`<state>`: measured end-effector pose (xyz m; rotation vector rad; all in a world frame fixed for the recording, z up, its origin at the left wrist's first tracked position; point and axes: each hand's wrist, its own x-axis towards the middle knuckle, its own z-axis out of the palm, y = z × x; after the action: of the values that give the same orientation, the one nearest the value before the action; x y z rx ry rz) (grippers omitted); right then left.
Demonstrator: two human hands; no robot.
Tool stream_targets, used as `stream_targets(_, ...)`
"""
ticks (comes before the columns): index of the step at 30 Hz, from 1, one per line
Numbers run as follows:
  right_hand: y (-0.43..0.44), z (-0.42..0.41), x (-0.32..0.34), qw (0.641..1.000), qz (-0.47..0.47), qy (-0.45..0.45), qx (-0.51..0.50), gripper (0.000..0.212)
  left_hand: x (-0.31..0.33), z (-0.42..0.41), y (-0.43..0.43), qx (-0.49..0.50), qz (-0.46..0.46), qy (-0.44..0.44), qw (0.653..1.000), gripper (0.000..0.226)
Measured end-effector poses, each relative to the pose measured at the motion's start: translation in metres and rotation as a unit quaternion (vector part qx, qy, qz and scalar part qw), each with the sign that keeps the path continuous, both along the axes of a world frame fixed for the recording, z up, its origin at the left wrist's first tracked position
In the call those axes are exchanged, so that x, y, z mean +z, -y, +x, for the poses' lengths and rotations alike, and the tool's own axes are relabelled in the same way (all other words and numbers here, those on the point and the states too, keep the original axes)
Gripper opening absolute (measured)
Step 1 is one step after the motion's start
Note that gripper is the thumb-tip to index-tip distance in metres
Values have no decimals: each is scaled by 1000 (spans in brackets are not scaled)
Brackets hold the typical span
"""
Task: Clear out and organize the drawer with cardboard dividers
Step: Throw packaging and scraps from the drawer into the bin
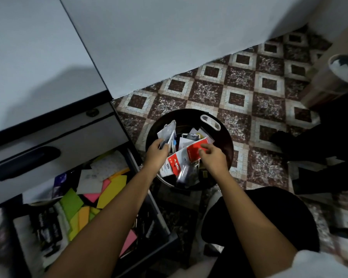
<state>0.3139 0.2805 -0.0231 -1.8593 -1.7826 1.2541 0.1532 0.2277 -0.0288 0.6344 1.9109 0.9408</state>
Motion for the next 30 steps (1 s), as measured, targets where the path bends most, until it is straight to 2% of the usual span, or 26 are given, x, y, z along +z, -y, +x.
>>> stream_targets(9, 41, -20, 24, 994, 23, -99, 45, 28, 28, -17, 44, -10, 87, -75, 993, 31)
stream_targets(16, 105, -74, 27, 978, 29, -150, 141, 26, 15, -36, 141, 54, 93, -130, 986, 23)
stream_targets(22, 163, -114, 7, 957, 15, -131, 257, 27, -12, -67, 222, 101, 10, -174, 980, 30)
stream_targets(26, 194, -136, -11, 941, 4, -104, 322, 28, -29, -90, 261, 148, -54, -245, 957, 37)
stream_targets(30, 217, -158, -27, 927, -24, -88, 364, 29, -47, -104, 287, 151, -135, -291, 935, 52)
